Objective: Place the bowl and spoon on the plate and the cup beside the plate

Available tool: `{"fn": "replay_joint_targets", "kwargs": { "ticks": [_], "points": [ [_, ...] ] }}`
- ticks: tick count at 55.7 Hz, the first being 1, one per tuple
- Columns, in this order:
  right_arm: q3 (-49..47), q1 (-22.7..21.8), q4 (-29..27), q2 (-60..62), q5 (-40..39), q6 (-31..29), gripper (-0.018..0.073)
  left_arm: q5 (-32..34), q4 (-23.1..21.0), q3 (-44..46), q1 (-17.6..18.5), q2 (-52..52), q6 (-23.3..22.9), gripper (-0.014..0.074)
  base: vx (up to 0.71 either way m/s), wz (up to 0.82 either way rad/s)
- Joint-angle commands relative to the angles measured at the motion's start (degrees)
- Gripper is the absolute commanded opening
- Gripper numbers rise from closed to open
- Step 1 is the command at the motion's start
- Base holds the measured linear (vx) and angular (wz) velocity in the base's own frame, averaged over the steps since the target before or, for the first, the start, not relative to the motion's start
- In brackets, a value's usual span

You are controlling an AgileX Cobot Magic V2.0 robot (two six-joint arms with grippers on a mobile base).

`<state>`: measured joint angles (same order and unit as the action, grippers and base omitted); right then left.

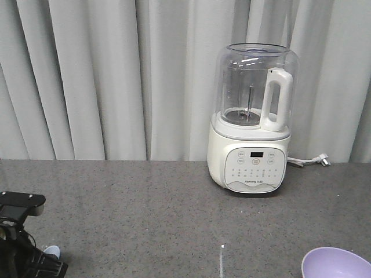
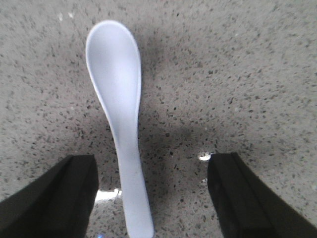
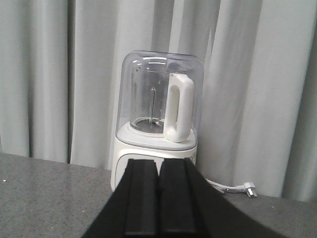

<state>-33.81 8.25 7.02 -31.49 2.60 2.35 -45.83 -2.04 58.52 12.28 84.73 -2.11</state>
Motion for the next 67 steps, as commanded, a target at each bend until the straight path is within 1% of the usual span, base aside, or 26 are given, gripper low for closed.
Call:
{"fn": "replay_joint_targets", "kwargs": {
  "ticks": [1, 17, 24, 36, 40, 51, 56, 60, 63, 67],
  "points": [
    [-2.2, -0.1, 0.2, -0.5, -4.7, -0.6, -0.0002, 2.1, -0.4, 2.0, 0.1, 0.0, -1.2, 0.0586, 0.0, 0.0],
    [-2.2, -0.1, 0.2, -0.5, -4.6, -0.6, -0.0002, 3.3, 0.3, 2.0, -0.1, 2.5, -1.2, 0.0586, 0.0, 0.0],
    [-2.2, -0.1, 0.2, -0.5, -4.6, -0.6, -0.0002, 3.2, 1.7, 2.0, -0.1, 3.6, -1.2, 0.0586, 0.0, 0.0],
    [-2.2, -0.1, 0.2, -0.5, -4.4, -0.6, -0.0002, 3.0, 1.6, 2.4, -0.1, 6.4, -1.5, 0.0586, 0.0, 0.0],
    [-2.2, -0.1, 0.2, -0.5, -4.1, -0.6, -0.0002, 1.2, 1.6, 3.5, -0.1, 7.7, -1.5, 0.0586, 0.0, 0.0],
    [-2.2, -0.1, 0.2, -0.5, -2.9, -0.6, -0.0002, -7.3, 1.4, 8.4, -0.1, 11.5, -1.6, 0.0577, 0.0, 0.0],
    [-2.2, -0.1, 0.2, -0.5, -2.9, -0.6, -0.0002, -9.0, 1.4, 8.7, -0.1, 11.9, -1.6, 0.0544, 0.0, 0.0],
    [-2.2, -0.1, 0.2, -0.5, -1.9, -0.6, -0.0002, -9.8, 1.4, 8.7, -0.1, 12.0, -1.6, 0.0498, 0.0, 0.0],
    [-2.2, -0.1, 0.2, -0.5, -1.7, -0.6, -0.0002, -10.2, 1.4, 8.7, -0.1, 12.0, -1.6, 0.044, 0.0, 0.0],
    [-2.2, -0.1, 0.2, -0.5, -1.7, -0.6, -0.0002, -11.0, 1.4, 8.7, -0.1, 12.0, -1.6, 0.0325, 0.0, 0.0]
  ]
}}
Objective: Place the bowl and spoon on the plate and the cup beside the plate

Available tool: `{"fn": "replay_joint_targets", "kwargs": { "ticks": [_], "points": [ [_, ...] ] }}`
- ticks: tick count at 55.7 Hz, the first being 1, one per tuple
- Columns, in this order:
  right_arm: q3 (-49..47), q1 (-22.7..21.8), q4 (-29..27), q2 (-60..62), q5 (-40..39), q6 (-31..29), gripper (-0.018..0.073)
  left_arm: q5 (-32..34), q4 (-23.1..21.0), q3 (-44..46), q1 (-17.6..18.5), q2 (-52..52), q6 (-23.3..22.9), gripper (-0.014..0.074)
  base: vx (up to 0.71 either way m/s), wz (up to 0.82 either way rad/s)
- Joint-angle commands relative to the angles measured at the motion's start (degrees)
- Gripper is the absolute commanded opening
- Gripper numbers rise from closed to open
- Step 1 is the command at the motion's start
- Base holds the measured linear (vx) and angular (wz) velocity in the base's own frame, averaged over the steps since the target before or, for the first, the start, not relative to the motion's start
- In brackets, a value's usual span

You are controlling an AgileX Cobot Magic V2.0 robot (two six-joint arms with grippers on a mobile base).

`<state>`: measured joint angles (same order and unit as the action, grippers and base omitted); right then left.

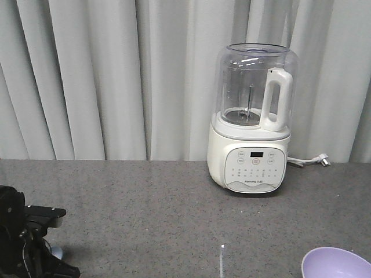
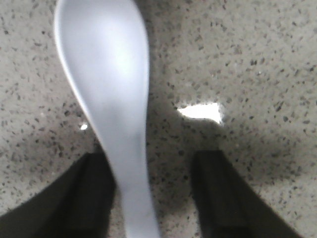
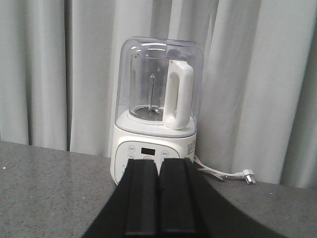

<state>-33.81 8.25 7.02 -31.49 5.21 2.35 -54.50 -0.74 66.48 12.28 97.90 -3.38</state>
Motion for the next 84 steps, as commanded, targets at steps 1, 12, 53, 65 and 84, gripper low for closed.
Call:
{"fn": "replay_joint_targets", "kwargs": {
  "ticks": [1, 12, 53, 65, 84],
  "points": [
    [-2.2, -0.1, 0.2, -0.5, -4.2, -0.6, -0.0002, -2.5, 0.1, 0.7, -0.1, -1.2, -0.3, 0.0286, 0.0, 0.0],
    [-2.2, -0.1, 0.2, -0.5, -4.3, -0.6, -0.0002, -2.4, 0.2, 0.7, -0.1, -1.3, -0.1, -0.0009, 0.0, 0.0],
    [-19.1, -0.1, 5.4, -16.9, 30.3, 8.9, -0.0009, 10.1, -1.4, 0.7, 0.1, -28.4, 1.9, -0.0006, 0.0, 0.0],
    [-19.0, -0.1, 7.3, -22.8, 30.9, 9.0, 0.003, 9.7, -1.8, 0.7, 0.1, -29.1, 1.9, -0.0006, 0.0, 0.0],
    [-19.0, -0.1, 9.5, -23.1, 37.1, 9.7, 0.0477, 9.7, -1.8, 0.7, 0.1, -29.1, 1.9, -0.0006, 0.0, 0.0]
  ]
}}
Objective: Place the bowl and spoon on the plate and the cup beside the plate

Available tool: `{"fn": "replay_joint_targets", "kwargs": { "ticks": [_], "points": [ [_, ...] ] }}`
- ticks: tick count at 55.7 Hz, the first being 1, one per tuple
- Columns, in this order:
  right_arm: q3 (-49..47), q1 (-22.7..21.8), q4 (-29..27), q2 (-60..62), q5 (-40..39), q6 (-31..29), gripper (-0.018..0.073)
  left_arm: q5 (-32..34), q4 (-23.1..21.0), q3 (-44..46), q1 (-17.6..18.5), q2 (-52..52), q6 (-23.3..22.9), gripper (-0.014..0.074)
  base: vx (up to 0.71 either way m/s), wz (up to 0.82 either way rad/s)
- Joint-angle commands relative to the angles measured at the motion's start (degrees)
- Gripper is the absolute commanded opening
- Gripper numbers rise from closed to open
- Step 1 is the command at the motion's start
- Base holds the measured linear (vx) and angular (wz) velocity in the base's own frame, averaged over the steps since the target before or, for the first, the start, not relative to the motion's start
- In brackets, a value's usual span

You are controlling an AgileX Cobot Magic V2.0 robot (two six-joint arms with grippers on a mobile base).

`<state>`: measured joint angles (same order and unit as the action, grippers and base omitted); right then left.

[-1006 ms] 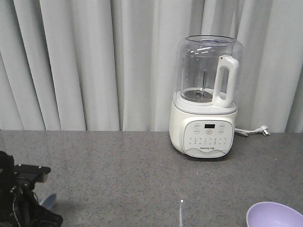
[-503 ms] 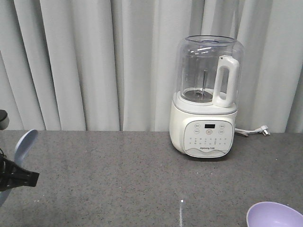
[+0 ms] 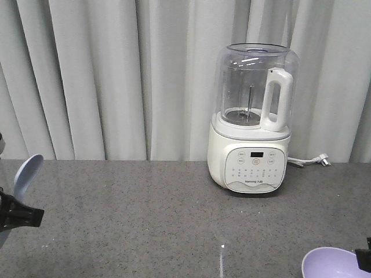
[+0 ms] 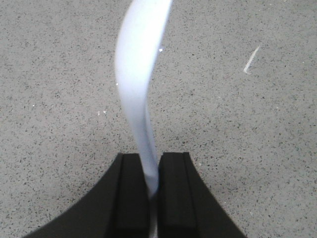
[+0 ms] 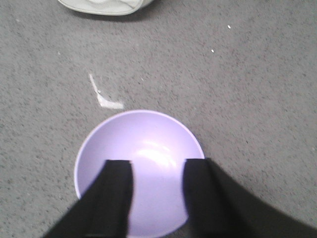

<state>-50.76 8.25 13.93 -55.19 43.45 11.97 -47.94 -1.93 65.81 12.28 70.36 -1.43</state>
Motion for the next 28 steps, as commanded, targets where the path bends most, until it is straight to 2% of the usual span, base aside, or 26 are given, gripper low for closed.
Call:
{"fn": "replay_joint_targets", "kwargs": {
  "ticks": [1, 7, 12, 19, 28],
  "points": [
    [-2.1, -0.1, 2.7, 0.6, -0.7, 0.1, 0.0491, 3.1, -0.6, 1.4, 0.1, -1.5, -0.1, -0.0006, 0.0, 0.0],
    [-2.1, -0.1, 5.9, 0.6, 2.7, 0.7, 0.0531, 3.1, -0.6, 1.4, 0.1, -1.5, -0.1, -0.0006, 0.0, 0.0],
    [-2.1, -0.1, 10.5, 0.6, 5.4, 2.4, 0.0512, 3.1, -0.6, 1.4, 0.1, -1.5, 0.0, -0.0006, 0.0, 0.0],
    [-2.1, -0.1, 17.1, -0.5, 9.7, 8.3, 0.0471, 3.1, -0.6, 1.4, 0.1, -1.5, 0.8, -0.0006, 0.0, 0.0],
    [-2.1, -0.1, 15.6, -4.2, 9.6, 8.4, 0.0456, 3.0, -0.6, 1.4, 0.1, -1.5, 0.9, -0.0006, 0.0, 0.0]
  ]
}}
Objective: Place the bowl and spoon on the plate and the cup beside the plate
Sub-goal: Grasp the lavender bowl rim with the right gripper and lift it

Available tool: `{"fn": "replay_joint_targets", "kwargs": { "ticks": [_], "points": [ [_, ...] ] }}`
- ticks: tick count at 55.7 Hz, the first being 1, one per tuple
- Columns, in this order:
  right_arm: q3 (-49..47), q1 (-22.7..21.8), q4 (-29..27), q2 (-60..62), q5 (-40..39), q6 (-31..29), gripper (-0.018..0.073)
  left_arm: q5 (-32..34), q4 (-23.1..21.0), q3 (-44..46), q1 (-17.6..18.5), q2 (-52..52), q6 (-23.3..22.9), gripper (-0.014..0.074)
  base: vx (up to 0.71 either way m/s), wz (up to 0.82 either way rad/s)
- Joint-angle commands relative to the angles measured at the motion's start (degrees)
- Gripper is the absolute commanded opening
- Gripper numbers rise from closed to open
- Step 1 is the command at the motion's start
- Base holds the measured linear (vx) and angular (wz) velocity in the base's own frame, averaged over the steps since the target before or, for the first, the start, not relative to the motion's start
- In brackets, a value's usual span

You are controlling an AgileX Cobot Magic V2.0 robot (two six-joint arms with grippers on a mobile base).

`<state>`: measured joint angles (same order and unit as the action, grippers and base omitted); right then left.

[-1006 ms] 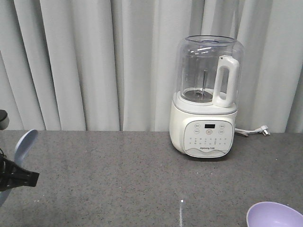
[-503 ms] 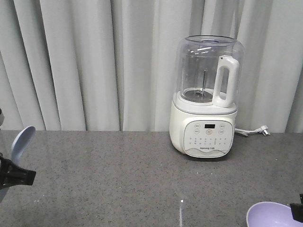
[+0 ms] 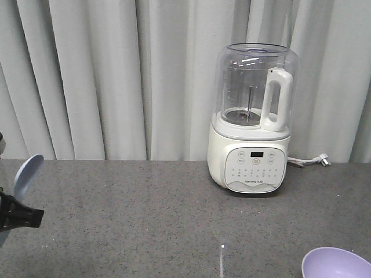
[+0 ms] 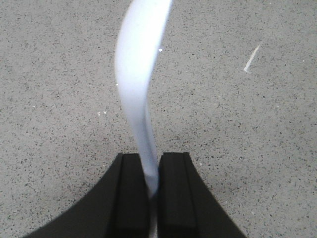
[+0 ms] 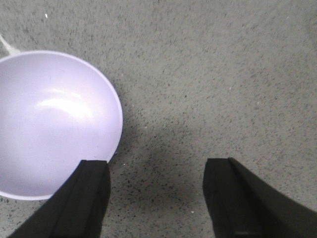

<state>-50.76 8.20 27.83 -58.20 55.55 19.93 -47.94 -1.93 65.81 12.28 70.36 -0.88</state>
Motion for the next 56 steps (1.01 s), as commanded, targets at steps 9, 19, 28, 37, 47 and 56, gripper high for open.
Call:
{"fn": "replay_joint_targets", "kwargs": {
  "ticks": [9, 19, 28, 37, 47, 56],
  "points": [
    [-2.1, -0.1, -1.2, -6.9, -4.7, 0.3, 0.0456, 2.7, -0.6, 1.4, 0.1, -1.5, 0.4, -0.0006, 0.0, 0.0],
    [-2.4, -2.1, -7.4, -13.1, -8.8, -0.3, 0.0456, 2.3, -0.6, 1.4, 0.1, -1.5, 0.9, -0.0006, 0.0, 0.0],
    [-4.1, -11.8, -20.7, -16.3, -11.2, -9.6, 0.0456, 2.0, -0.6, 1.4, 0.1, -1.5, 0.9, -0.0006, 0.0, 0.0],
    [-4.4, -18.9, -29.9, -18.5, -12.4, -18.8, 0.0456, 2.0, -0.6, 1.4, 0.1, -1.5, 0.9, -0.0006, 0.0, 0.0],
    [-4.4, -19.4, -31.2, -22.4, -14.3, -20.7, 0.0456, 2.0, -0.6, 1.4, 0.1, -1.5, 0.9, -0.0006, 0.0, 0.0],
    [-4.4, -19.4, -32.2, -25.1, -16.4, -21.4, 0.0411, 2.0, -0.6, 1.4, 0.1, -1.5, 0.9, -0.0006, 0.0, 0.0]
  ]
}}
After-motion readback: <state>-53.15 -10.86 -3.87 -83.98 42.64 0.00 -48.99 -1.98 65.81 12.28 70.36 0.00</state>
